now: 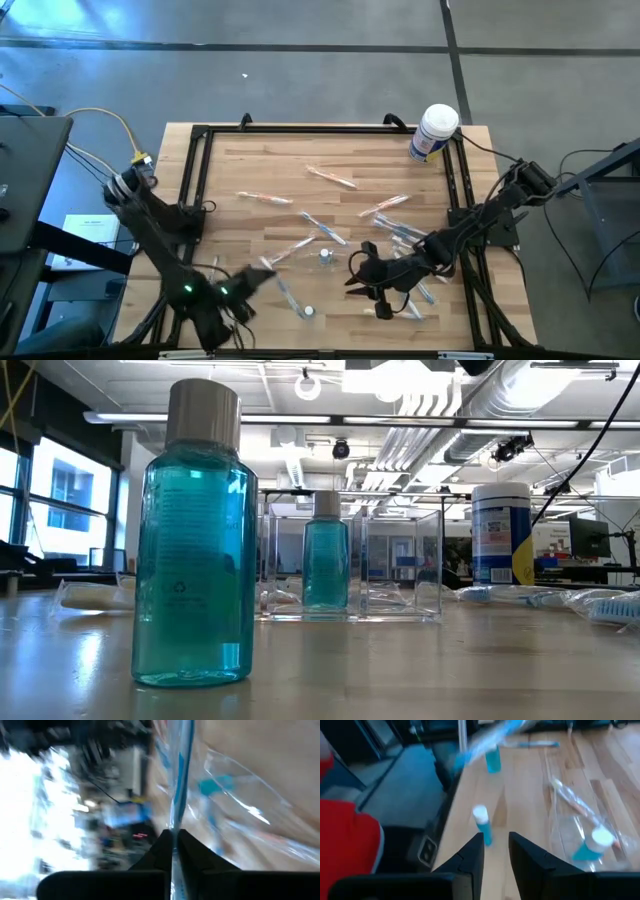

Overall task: Pick & Place toothbrushing station
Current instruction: Put the blue toothbrush into the transparent organizer

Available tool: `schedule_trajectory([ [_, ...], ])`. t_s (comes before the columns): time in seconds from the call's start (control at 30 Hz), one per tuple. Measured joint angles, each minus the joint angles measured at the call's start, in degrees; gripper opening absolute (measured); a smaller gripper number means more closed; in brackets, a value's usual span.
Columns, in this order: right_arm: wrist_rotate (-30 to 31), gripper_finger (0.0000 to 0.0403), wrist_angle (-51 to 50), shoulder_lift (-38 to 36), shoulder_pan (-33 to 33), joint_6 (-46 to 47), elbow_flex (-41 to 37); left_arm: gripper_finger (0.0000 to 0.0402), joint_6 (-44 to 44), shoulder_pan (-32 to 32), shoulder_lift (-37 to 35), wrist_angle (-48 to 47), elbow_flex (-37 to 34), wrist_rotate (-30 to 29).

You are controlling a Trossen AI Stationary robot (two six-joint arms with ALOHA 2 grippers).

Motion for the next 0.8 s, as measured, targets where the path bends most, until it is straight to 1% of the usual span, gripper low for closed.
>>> schedule_trajectory([
  [0.03, 0.1, 0.0081, 0.7, 0.0, -0.1, 0.0, 0.0, 0.0005, 6.5, 0.4, 2.0, 7.2, 0.0, -1.7],
  [0.1, 0.6, 0.0081, 1.9, 0.0, -0.5, 0.0, 0.0, 0.0005, 22.4, 0.9, 6.1, 22.3, 0.0, -4.5],
  [0.17, 0.9, 0.0081, 3.2, 0.0, -0.8, 0.0, 0.0, 0.0005, 39.9, 1.0, 10.4, 38.9, 0.2, -4.7],
  [0.2, 0.9, 0.0081, 3.8, 0.0, -1.1, 0.0, 0.0, 0.0006, 45.2, 0.8, 12.0, 43.5, 0.7, -2.6],
  [0.27, 0.8, 0.0081, 5.0, 0.0, -1.4, -0.1, 0.0, 0.0006, 52.3, 0.7, 14.0, 50.3, 1.7, 2.9],
  [0.33, -0.5, 0.0081, 5.9, 0.0, -2.0, -0.6, 0.0, 0.0006, 58.5, 0.6, 15.3, 56.0, 2.4, 6.0],
  [0.43, -4.1, 0.0083, 7.0, 0.0, -2.4, -1.5, 0.0, 0.0006, 63.3, 1.0, 16.2, 59.4, 2.9, 7.3],
  [0.47, -5.4, 0.0086, 7.5, 0.0, -2.4, -1.6, 0.0, 0.0006, 64.0, 1.2, 16.2, 60.2, 2.9, 7.4],
  [0.53, -6.4, 0.0098, 8.9, 0.0, -2.4, -2.9, 0.0, 0.0006, 64.6, 2.1, 16.0, 60.9, 3.1, 9.6],
  [0.67, -7.2, 0.0145, 14.1, 2.0, -2.3, -5.0, 0.0, 0.0006, 65.3, 4.6, 16.3, 61.0, 3.1, 16.0],
  [0.73, -6.9, 0.0172, 17.2, 3.3, -2.6, -2.9, 0.0, 0.0006, 66.2, 5.7, 16.9, 62.7, 3.1, 16.9],
  [0.8, -7.0, 0.0197, 17.5, 4.4, -3.1, -1.4, 0.1, 0.0006, 67.8, 6.5, 17.5, 64.2, 3.1, 17.1],
])
